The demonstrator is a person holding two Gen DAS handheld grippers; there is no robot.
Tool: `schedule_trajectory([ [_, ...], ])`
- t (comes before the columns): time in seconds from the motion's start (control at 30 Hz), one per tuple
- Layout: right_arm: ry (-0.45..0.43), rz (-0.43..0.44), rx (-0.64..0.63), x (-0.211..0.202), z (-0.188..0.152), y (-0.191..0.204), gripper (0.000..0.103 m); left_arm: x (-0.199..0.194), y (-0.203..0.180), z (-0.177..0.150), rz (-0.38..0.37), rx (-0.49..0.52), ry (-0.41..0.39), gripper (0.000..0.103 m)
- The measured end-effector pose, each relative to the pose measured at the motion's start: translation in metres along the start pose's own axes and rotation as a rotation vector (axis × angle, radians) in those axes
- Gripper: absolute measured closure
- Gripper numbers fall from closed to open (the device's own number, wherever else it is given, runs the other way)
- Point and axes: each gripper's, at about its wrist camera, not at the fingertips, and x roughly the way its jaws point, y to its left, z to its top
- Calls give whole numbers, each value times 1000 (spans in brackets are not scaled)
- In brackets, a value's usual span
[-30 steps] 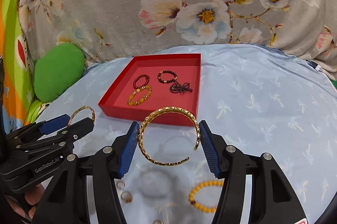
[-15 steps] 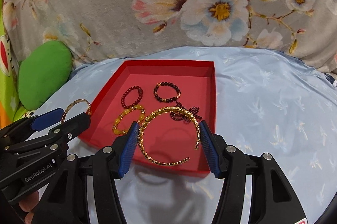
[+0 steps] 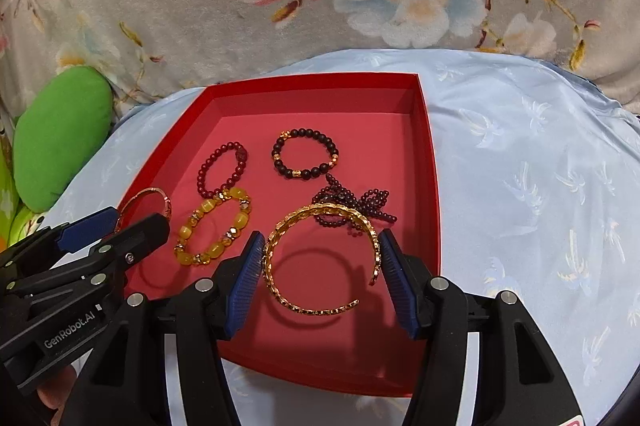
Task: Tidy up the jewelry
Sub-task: 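Carry both bangles over the red box and lower them inside, then open both tools to drop the bangles and pull back, then move both open tools to the hoop earrings and yellow bead bracelet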
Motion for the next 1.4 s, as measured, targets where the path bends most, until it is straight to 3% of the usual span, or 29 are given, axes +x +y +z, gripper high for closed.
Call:
schedule_trajectory([
  [0.37, -16, -20, -10, -7, -4, -2, 45, 4, 2, -4, 13, -19, 10, 39],
  [0.73, -48, -11, 5, -51, -18, 2, 45, -36, -6, -18, 0, -11, -15, 39],
  [1.4, -63, -3, 26, -170, -124, 2, 45, -137, -36, -118, -60, 12, 2, 39],
])
